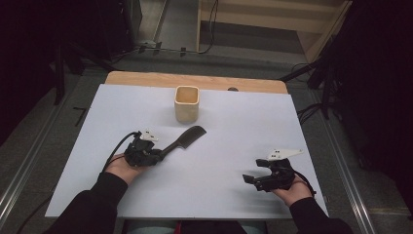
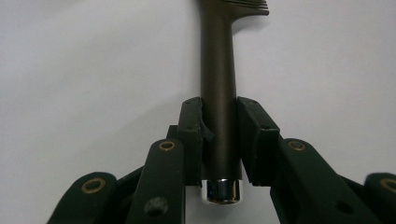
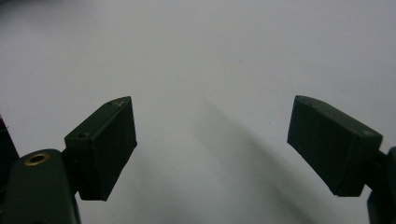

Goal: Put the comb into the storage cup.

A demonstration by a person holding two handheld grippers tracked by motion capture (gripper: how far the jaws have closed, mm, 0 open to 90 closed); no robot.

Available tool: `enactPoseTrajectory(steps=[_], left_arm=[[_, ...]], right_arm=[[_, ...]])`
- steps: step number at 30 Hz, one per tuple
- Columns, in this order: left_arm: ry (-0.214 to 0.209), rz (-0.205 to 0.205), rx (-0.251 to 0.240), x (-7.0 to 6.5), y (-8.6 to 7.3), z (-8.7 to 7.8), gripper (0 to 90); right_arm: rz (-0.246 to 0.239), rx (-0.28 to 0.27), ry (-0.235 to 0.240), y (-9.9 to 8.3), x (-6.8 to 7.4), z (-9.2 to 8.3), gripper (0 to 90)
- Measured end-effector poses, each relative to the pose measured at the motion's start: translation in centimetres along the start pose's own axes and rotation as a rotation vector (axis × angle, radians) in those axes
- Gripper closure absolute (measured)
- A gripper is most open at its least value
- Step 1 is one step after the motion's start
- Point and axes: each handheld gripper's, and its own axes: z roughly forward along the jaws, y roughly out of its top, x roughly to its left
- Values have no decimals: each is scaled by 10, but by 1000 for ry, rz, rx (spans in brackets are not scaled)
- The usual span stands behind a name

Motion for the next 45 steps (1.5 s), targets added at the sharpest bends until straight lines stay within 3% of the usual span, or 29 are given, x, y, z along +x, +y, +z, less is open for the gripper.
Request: enactPoseTrajectory(steps=[19,22,31,40,45], left_arm=[[-130,-39,-70,-10,20,-7,729],[-161,-60,-77,-13,23,-5,729],[-181,-53,-109,-22,34,-2,729],[-197,-87,-173,-30,47,8,729],[-194,-66,-199,-40,54,14,729]], right_arm=[[-10,-25,-5,1,3,-1,137],[-16,-35,-5,2,4,-2,137],[-21,-55,-7,5,5,-4,137],[4,-82,-21,10,8,-7,137],[-16,-82,-58,13,10,-8,137]])
